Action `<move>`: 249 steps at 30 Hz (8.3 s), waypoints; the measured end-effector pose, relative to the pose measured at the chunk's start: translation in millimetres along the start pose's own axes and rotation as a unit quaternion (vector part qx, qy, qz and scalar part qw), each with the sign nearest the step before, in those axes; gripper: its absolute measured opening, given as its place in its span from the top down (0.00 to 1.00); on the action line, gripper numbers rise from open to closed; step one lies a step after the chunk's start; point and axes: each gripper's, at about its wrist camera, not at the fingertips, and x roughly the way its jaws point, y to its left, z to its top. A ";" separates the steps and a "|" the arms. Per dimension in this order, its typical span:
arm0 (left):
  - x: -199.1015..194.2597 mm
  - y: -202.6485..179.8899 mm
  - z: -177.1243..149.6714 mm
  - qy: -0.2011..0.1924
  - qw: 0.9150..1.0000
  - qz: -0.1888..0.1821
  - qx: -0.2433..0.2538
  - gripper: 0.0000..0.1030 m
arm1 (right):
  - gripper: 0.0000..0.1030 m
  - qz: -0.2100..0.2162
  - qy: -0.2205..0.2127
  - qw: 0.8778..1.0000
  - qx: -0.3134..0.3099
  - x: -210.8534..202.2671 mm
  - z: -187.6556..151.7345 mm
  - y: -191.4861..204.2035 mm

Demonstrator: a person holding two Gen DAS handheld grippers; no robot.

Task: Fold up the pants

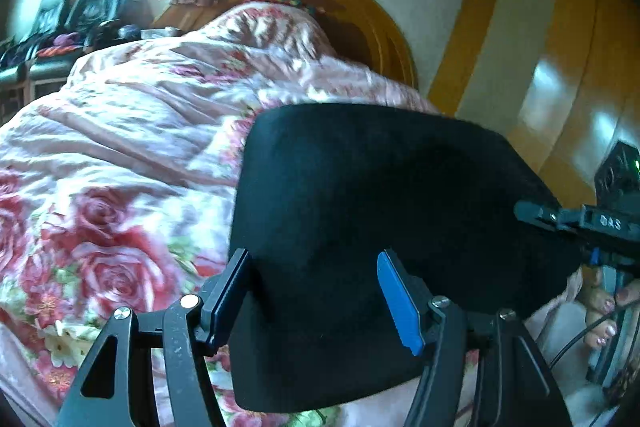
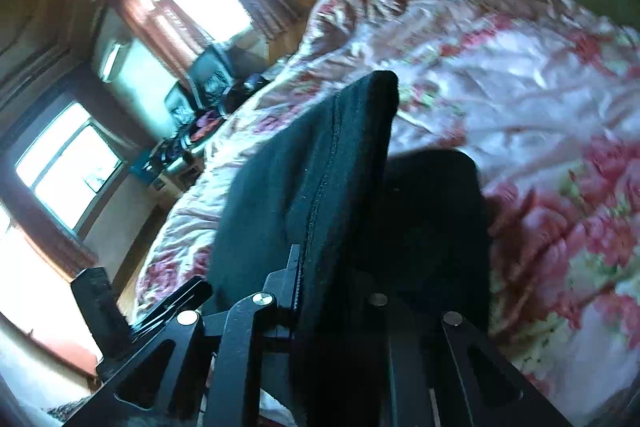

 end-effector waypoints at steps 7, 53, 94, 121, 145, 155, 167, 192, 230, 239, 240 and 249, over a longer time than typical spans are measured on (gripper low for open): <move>18.0 -19.8 -11.2 0.035 0.998 0.005 0.047 0.34 | 0.85 -0.047 0.019 0.999 0.012 21.8 -11.7 -36.3; 162.9 -45.8 78.9 0.112 0.988 0.084 0.060 0.28 | 0.74 -0.156 0.026 0.979 -0.125 119.1 43.3 -17.4; 16.2 -33.8 -20.5 0.069 0.996 0.040 0.042 0.28 | 0.56 -0.138 0.001 0.978 -0.158 9.3 -51.6 21.2; -6.9 34.1 -9.2 0.021 0.991 0.000 -0.129 0.28 | 0.33 -0.123 -0.016 0.992 -0.003 -5.8 -32.9 -32.3; 41.0 69.9 -9.4 0.065 0.966 -0.164 -0.189 0.22 | 0.23 0.002 0.049 0.992 0.113 33.5 -26.2 -88.9; 59.6 56.9 -17.9 0.126 0.963 -0.170 -0.167 0.28 | 0.25 0.011 0.058 0.992 0.113 43.7 -27.7 -92.1; 10.1 2.6 4.8 0.051 0.992 -0.098 -0.062 0.67 | 0.54 -0.036 0.004 0.999 -0.022 20.6 -15.4 -38.1; 50.9 -38.2 101.8 -0.025 0.999 -0.032 0.035 0.67 | 0.54 -0.045 -0.074 0.992 -0.089 42.8 93.9 -23.5; 89.8 -9.0 29.1 0.035 0.995 0.079 -0.056 0.21 | 0.15 -0.158 -0.006 0.987 -0.036 81.1 67.9 -59.9; 62.0 -47.4 -3.9 0.045 0.972 0.228 0.023 0.21 | 0.05 -0.174 0.004 0.982 -0.073 73.2 3.3 -28.8; 57.1 -50.2 -6.9 0.041 0.972 0.229 0.026 0.21 | 0.05 -0.178 0.006 0.981 -0.077 72.4 0.7 -27.5; 8.4 -61.8 -9.4 -0.013 0.979 0.203 -0.018 0.21 | 0.01 -0.186 -0.068 0.973 -0.116 25.6 -14.6 3.8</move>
